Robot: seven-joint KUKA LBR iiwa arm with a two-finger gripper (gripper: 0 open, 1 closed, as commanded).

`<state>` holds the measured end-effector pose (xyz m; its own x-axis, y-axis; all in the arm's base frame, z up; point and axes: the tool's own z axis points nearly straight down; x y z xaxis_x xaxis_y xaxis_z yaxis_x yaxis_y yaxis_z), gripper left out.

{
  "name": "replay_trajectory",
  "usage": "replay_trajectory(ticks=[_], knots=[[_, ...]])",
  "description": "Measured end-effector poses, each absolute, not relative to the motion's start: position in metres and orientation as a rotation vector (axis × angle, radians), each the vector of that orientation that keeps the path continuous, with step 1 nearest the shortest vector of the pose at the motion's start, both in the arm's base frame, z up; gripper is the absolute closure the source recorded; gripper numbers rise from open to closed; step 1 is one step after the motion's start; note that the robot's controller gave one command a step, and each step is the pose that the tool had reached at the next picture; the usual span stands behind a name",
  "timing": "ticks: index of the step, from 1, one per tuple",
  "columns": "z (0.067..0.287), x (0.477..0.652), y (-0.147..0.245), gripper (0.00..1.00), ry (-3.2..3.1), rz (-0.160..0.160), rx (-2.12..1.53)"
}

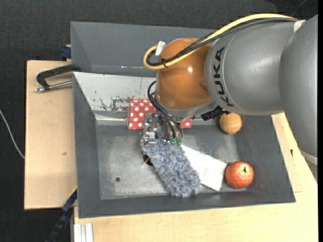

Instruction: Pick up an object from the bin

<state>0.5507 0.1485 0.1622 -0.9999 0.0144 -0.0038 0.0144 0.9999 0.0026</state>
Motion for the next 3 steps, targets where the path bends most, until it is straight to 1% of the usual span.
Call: replay_trajectory(ticks=[1,2,3], knots=[[0.162,0.551,0.148,0.00,3.138,0.004,0.023],[0.162,0.551,0.148,0.00,3.138,0.004,0.023],[0.075,0.538,0.127,1.00,3.079,0.003,-0.614]])
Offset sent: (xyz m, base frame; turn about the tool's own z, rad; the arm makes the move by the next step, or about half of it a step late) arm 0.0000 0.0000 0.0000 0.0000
